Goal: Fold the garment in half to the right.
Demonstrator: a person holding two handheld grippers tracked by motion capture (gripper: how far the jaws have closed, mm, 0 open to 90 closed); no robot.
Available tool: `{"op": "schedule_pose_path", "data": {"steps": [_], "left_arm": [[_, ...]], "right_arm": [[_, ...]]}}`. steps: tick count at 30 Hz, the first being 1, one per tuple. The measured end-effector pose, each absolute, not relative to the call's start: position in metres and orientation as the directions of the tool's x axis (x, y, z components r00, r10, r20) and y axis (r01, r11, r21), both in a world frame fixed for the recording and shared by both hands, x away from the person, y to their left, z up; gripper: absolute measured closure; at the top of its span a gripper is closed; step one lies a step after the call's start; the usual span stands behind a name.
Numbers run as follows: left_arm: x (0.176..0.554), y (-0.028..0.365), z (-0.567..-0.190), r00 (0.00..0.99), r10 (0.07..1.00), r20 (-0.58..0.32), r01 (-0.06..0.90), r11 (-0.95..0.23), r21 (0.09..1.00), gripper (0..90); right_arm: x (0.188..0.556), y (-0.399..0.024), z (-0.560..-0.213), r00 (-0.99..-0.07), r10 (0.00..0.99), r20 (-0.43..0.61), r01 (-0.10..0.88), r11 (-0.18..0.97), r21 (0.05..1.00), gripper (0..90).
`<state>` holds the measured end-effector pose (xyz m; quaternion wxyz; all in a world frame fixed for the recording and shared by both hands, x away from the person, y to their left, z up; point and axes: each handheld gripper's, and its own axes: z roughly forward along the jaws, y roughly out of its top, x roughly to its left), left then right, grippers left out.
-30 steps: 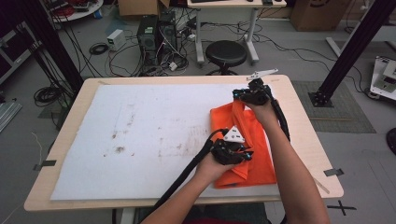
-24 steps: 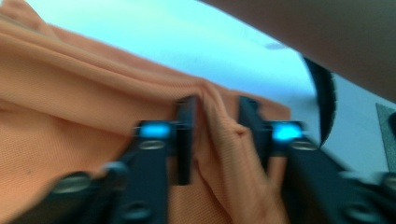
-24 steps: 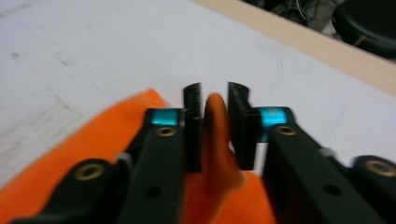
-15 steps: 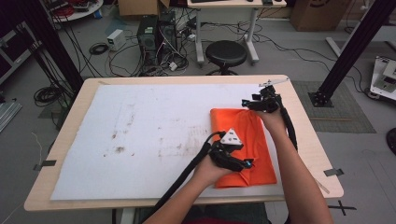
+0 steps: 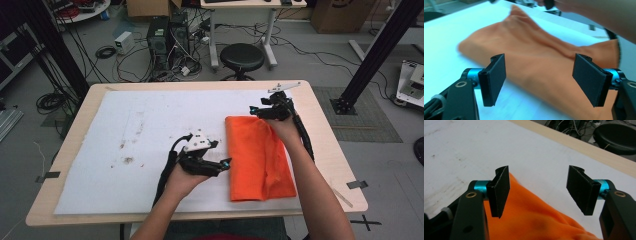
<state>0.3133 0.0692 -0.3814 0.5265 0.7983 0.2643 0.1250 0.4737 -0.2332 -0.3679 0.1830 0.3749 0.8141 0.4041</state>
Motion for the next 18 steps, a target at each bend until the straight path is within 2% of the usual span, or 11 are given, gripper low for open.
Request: {"op": "schedule_pose_path", "data": {"steps": [3,12,18], "left_arm": [[0.315,0.084,-0.385,0.813,0.575,-0.096,0.313,-0.293,0.903,27.1],[0.320,0.109,-0.387,0.776,0.621,-0.112,0.343,-0.266,0.901,27.1],[0.321,0.119,-0.385,0.759,0.640,-0.116,0.345,-0.245,0.906,27.1]], "right_arm": [[0.474,-0.220,-0.374,-0.681,0.733,-0.005,0.463,0.435,0.772,39.3],[0.481,-0.169,-0.417,-0.744,0.668,-0.001,0.487,0.544,0.683,52.0],[0.482,-0.147,-0.434,-0.758,0.652,-0.016,0.478,0.572,0.667,52.7]]}}
